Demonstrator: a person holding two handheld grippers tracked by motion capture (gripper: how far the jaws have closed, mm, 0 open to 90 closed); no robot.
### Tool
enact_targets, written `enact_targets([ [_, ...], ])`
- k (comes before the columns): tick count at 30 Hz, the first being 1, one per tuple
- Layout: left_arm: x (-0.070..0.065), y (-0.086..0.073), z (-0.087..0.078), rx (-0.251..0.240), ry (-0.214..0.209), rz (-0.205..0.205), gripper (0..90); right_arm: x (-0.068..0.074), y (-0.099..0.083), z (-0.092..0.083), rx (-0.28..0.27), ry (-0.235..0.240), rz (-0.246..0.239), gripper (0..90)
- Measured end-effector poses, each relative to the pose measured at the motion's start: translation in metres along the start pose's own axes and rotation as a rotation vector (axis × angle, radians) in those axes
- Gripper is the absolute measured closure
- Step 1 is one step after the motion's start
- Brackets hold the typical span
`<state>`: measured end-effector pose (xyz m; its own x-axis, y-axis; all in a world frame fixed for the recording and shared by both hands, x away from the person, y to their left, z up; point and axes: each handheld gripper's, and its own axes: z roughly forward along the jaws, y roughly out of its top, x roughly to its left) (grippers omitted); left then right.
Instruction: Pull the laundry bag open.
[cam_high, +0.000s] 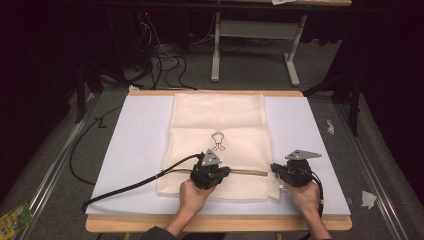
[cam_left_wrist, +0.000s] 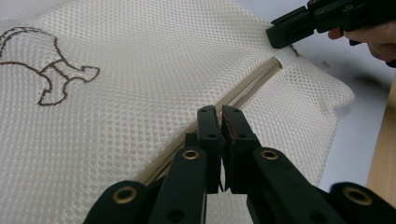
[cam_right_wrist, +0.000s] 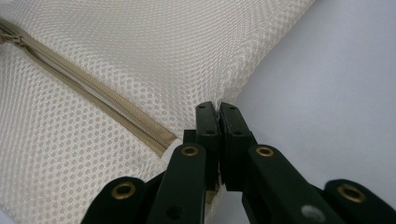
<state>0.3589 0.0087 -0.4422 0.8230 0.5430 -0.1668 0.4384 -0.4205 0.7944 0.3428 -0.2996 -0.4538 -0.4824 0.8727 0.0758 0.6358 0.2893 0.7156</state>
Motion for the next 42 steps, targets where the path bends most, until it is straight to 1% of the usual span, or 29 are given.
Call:
enact_targets([
  [9,0.001,-0.001,-0.003,-0.002,0.0,-0.004,87.2,0.0,0.001,-0.001,-0.003,0.002,0.003,89.0],
  [15,0.003,-0.002,-0.006,-0.006,0.001,-0.009,87.1,0.0,0.002,-0.001,0.0,-0.005,-0.006,89.0],
  [17,0.005,-0.003,-0.008,-0.007,0.003,-0.014,87.1,0.0,0.001,-0.001,0.004,-0.005,0.004,89.0],
  [19,0.006,-0.004,-0.009,-0.008,0.004,-0.014,87.1,0.0,0.002,-0.001,0.002,-0.009,-0.004,89.0],
  [28,0.007,-0.006,-0.012,-0.014,0.005,-0.02,87.1,0.001,0.001,-0.001,-0.002,-0.008,0.002,89.0],
  [32,0.008,-0.007,-0.014,-0.017,0.008,-0.028,87.1,0.001,0.001,-0.002,-0.002,-0.013,0.012,89.0],
  [41,0.014,-0.009,-0.02,-0.027,0.011,-0.043,87.2,0.001,0.002,-0.001,0.0,-0.021,0.009,88.9],
  [42,0.015,-0.009,-0.021,-0.029,-0.002,-0.054,87.1,0.001,0.001,-0.001,0.0,-0.017,0.011,88.9],
])
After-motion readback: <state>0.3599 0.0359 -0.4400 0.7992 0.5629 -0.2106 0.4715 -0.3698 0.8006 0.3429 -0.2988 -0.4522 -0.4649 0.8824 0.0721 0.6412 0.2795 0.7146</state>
